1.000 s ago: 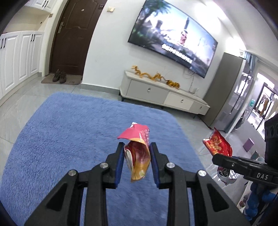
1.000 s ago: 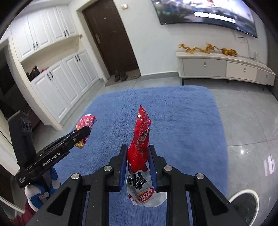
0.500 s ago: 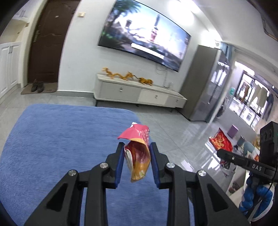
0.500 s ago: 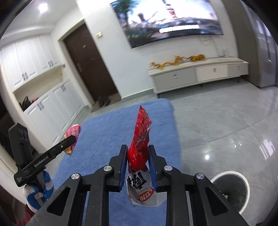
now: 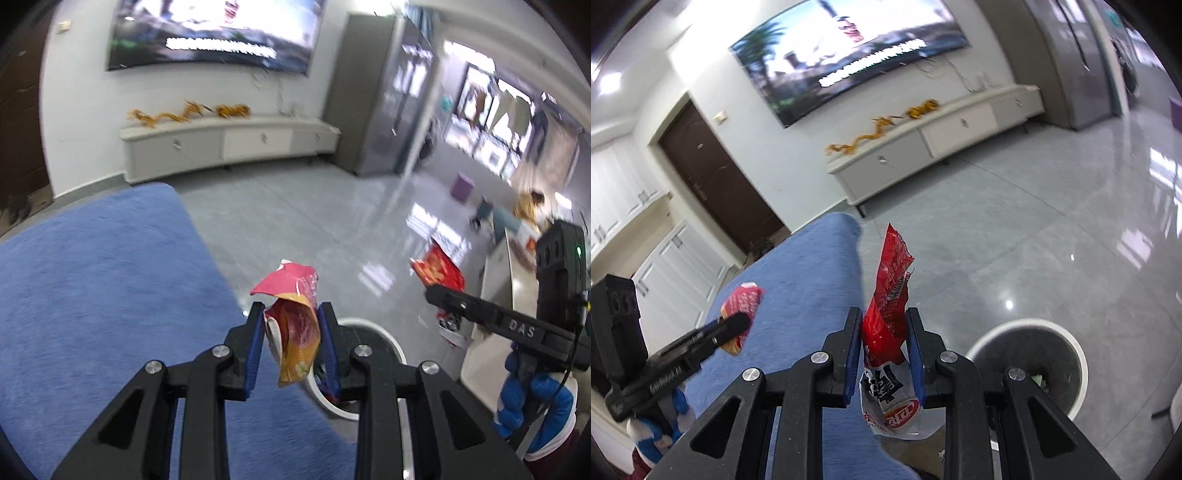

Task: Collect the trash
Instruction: 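Carry both wrappers to the black bin and open both tools over it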

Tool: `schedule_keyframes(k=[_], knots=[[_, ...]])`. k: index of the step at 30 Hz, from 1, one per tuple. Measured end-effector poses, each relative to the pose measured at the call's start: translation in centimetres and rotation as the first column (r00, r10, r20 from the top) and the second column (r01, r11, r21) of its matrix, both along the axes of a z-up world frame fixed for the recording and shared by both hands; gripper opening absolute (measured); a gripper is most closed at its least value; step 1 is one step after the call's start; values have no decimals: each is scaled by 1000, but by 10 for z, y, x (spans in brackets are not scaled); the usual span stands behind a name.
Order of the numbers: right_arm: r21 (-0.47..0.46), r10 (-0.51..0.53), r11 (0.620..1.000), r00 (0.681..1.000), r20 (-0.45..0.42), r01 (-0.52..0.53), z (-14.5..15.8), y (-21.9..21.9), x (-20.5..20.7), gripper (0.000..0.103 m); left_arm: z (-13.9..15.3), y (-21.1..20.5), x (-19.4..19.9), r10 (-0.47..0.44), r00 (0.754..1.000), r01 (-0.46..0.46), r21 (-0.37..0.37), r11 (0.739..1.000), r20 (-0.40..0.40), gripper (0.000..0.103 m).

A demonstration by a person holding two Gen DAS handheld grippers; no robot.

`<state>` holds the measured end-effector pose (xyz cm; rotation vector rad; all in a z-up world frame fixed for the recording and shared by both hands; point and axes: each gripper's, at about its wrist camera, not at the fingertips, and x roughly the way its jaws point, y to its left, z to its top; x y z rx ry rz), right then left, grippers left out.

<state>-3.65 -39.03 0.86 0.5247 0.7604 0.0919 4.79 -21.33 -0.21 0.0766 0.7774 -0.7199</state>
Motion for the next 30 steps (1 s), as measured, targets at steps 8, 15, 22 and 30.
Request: schedule_keyframes(k=[8, 15, 22, 30], knots=[[35, -49, 998, 989, -137, 55, -65, -42, 15, 22, -60, -86, 12, -95, 985, 111, 112, 987, -142, 28], [66, -64, 994, 969, -241, 82, -113, -64, 25, 22, -98, -134, 31, -121, 968, 160, 169, 973, -221, 29], [85, -66, 992, 945, -322, 98, -147, -78, 31, 24, -123, -163, 45, -125, 953, 186, 207, 961, -275, 30], [84, -92, 988, 929, -358, 130, -158, -87, 27, 54, -136, -167, 54, -136, 928, 208, 179, 962, -346, 59]])
